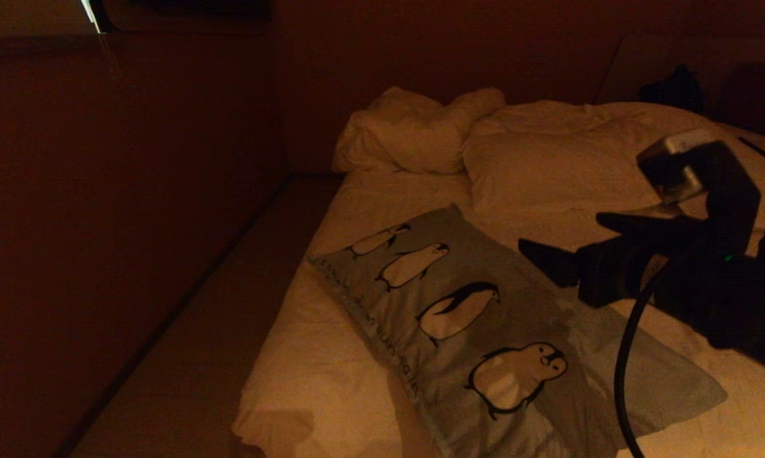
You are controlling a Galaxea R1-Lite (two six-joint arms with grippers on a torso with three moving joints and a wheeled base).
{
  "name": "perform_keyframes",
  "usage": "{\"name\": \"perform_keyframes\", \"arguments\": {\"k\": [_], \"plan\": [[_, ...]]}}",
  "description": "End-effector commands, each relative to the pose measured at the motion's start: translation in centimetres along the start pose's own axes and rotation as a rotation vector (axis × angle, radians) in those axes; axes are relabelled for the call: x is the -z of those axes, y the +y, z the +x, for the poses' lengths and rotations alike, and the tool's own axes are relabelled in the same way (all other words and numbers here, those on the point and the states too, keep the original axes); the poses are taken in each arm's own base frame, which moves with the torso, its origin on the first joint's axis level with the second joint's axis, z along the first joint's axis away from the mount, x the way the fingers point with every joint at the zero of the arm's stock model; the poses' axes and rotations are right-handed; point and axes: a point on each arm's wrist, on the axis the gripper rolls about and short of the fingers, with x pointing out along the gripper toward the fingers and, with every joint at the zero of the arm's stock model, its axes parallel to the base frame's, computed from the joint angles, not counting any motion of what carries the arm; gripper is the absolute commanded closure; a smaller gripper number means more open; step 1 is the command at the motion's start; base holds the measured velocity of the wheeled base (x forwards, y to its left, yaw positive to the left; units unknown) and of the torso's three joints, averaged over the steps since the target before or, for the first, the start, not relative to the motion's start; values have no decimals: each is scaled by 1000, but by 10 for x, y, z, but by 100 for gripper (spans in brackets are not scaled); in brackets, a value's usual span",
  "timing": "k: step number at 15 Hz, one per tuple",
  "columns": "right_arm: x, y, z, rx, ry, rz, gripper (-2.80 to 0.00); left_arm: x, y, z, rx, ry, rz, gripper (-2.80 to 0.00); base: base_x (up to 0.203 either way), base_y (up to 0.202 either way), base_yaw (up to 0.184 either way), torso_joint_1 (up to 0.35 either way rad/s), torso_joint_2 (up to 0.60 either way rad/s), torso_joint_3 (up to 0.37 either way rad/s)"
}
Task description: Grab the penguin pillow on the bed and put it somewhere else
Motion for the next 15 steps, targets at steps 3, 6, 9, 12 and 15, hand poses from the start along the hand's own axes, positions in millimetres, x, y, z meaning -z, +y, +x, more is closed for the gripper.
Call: {"name": "perform_keyframes", "arguments": {"k": [3, 6, 9, 12, 15], "plan": [[-18, -4, -6, 13, -69, 69, -280, 1, 0, 0, 0, 3, 0, 0, 0, 0, 0, 0, 0, 0], [-17, -15, -10, 46, -74, 80, -280, 1, 0, 0, 0, 3, -1, 0, 0, 0, 0, 0, 0, 0], [-21, -19, -17, 51, -97, 88, -280, 1, 0, 0, -1, 3, 1, 0, 0, 0, 0, 0, 0, 0], [-20, -19, -17, 51, -92, 86, -280, 1, 0, 0, -2, 3, 0, 0, 0, 0, 0, 0, 0, 0], [-19, -19, -16, 49, -87, 83, 0, 1, 0, 0, -2, 3, -1, 0, 0, 0, 0, 0, 0, 0]]}}
